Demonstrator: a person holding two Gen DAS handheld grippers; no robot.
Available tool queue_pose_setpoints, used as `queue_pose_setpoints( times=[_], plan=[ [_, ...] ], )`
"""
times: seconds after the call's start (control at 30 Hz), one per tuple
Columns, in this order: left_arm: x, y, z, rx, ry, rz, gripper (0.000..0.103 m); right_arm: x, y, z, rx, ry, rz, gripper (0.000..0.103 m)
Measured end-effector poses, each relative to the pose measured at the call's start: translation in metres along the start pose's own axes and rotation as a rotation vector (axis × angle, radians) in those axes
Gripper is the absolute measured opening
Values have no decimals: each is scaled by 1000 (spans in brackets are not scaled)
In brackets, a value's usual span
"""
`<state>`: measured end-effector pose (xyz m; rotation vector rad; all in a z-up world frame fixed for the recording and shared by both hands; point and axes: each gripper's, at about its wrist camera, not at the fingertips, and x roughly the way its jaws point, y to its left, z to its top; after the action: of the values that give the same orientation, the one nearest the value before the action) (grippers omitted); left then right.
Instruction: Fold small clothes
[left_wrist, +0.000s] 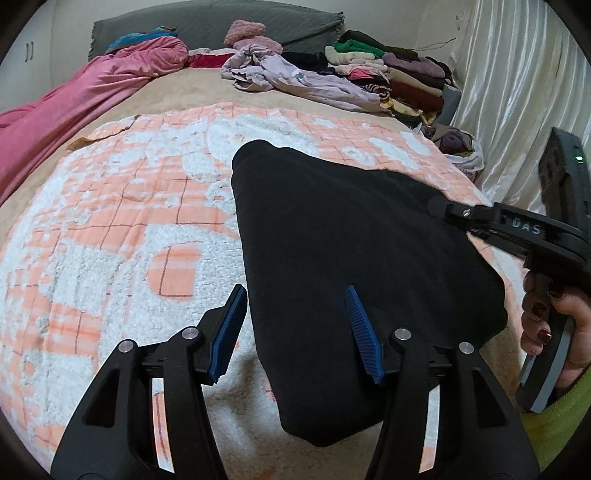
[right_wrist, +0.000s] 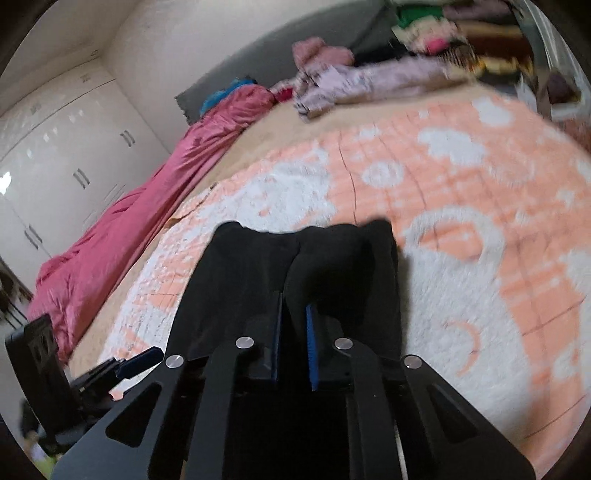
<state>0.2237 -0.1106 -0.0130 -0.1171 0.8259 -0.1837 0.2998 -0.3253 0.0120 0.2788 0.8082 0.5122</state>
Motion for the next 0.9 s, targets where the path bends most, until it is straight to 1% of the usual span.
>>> queue_pose_setpoints(
  times=[0.1, 0.17, 0.23, 0.27, 0.3, 0.33, 0.37, 0.4, 0.43, 0.5, 0.53, 0.6, 0.63, 0.67, 0.7, 0.73, 0.8, 0.83, 0.87, 0.9],
  plan=[
    [-4, -3, 2, -6, -3, -28, 47, -16, 10, 5, -96, -47, -47, 9],
    [-4, -6, 3, -12, 3, -45, 48, -17, 8, 6, -122, -47, -99, 8],
    [0, -8, 2, -14, 18, -46, 50, -11, -3, 6, -116, -28, -149, 6],
    [2, -9, 1, -13, 24, -43, 52, -5, -10, 5, -123, -14, -202, 4],
    [6, -10, 0, -9, 32, -36, 54, 3, -16, 3, -134, 3, -239, 3],
    [9, -9, -1, -8, 37, -33, 56, 9, -21, -1, -134, 17, -281, 0],
    [12, -8, -2, -10, 45, -26, 56, 16, -30, -4, -119, 41, -311, 0],
    [13, -6, -3, -18, 47, -32, 57, 21, -42, -9, -79, 69, -299, 0],
    [13, -4, -4, -24, 45, -45, 58, 21, -47, -13, -49, 66, -288, 0],
    [12, 0, -4, -33, 45, -60, 58, 7, -55, -16, 9, 22, -241, 0],
    [12, 1, -4, -34, 43, -65, 58, -6, -56, -17, 45, -20, -205, 2],
    [12, 1, -5, -34, 41, -66, 58, -25, -52, -17, 83, -76, -104, 7],
    [11, 0, -5, -34, 40, -66, 58, -30, -48, -17, 81, -83, -75, 17],
    [11, -1, -6, -34, 39, -65, 58, -33, -42, -15, 73, -76, -48, 34],
    [11, -1, -6, -37, 37, -65, 58, -31, -34, -15, 57, -58, -28, 42],
    [11, -1, -6, -41, 37, -65, 58, -30, -29, -13, 49, -49, -29, 49],
    [10, -1, -7, -46, 38, -66, 58, -19, -20, -13, 34, 2, -47, 50],
    [9, -1, -7, -43, 39, -64, 58, -7, -18, -15, 37, 49, -60, 50],
    [8, -2, -7, -38, 39, -62, 58, -1, -16, -19, 40, 83, -50, 39],
    [6, -4, -7, -28, 38, -61, 58, 7, -16, -21, 36, 111, -23, 19]
  ],
)
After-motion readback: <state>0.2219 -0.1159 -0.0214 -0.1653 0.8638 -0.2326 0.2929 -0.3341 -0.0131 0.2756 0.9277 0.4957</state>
